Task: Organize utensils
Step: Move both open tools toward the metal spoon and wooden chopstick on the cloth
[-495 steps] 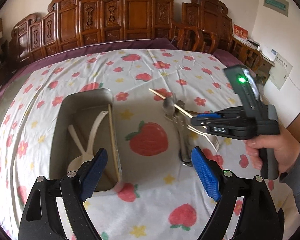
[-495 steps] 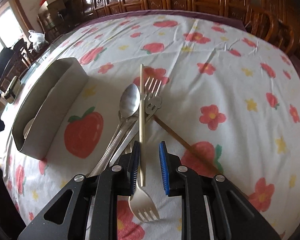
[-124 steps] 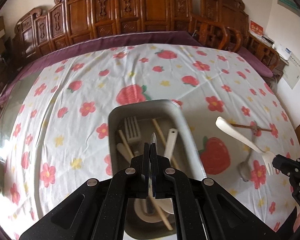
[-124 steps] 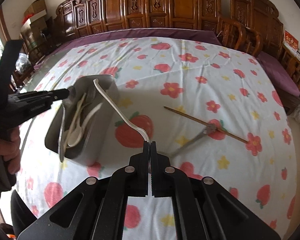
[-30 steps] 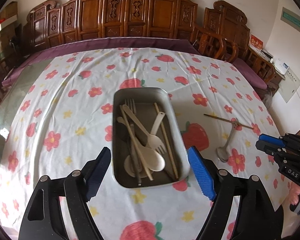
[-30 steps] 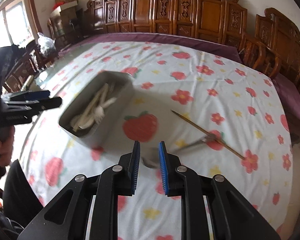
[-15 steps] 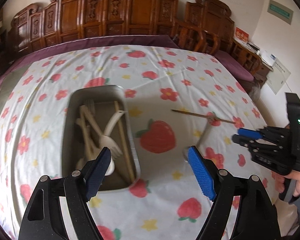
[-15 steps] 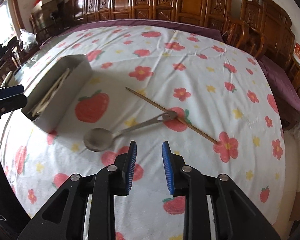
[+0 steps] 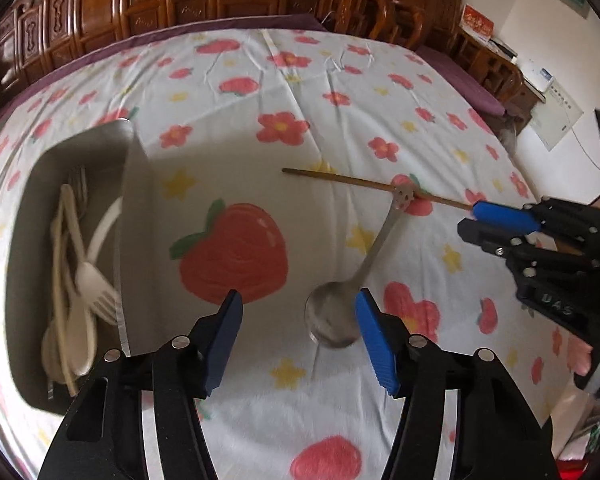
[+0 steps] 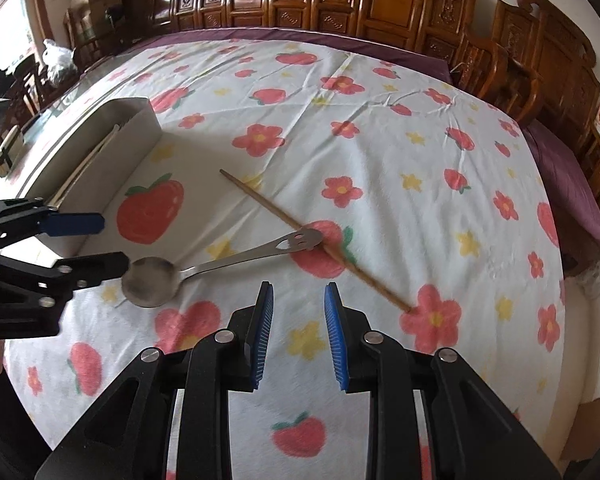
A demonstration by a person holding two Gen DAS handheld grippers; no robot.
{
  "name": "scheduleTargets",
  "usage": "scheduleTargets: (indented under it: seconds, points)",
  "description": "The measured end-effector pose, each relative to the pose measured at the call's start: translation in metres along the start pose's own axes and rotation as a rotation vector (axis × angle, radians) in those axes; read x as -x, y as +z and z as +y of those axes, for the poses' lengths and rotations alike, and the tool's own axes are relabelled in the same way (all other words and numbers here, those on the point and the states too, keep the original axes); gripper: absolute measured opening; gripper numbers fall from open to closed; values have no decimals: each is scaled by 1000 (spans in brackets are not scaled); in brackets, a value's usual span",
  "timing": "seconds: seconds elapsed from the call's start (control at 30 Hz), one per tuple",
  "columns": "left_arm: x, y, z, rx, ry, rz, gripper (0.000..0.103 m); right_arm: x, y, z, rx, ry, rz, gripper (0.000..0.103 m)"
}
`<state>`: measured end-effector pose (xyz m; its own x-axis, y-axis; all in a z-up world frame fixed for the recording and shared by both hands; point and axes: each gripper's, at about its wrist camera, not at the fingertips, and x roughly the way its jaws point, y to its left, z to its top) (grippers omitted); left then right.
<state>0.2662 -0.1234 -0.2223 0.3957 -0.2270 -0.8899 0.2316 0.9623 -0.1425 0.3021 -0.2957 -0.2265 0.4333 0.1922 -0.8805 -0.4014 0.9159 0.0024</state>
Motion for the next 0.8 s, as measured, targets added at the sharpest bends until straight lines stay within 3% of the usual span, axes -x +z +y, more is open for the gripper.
scheduleTargets:
  seconds: [0.13, 0.3, 0.43, 0.8]
  points:
    - [-15, 0, 2, 51, 0, 31, 47, -2, 6, -3, 42, -8, 10, 29]
    - [-22, -6, 3, 85, 4, 26, 45, -3, 10, -5, 58, -3, 7, 31]
    - [-21, -6, 3, 105, 6, 25, 31, -8, 13, -5, 66, -4, 15, 31]
    - [-18, -13, 1, 141, -18, 19, 26, -10, 19, -1, 86, 9, 20, 31]
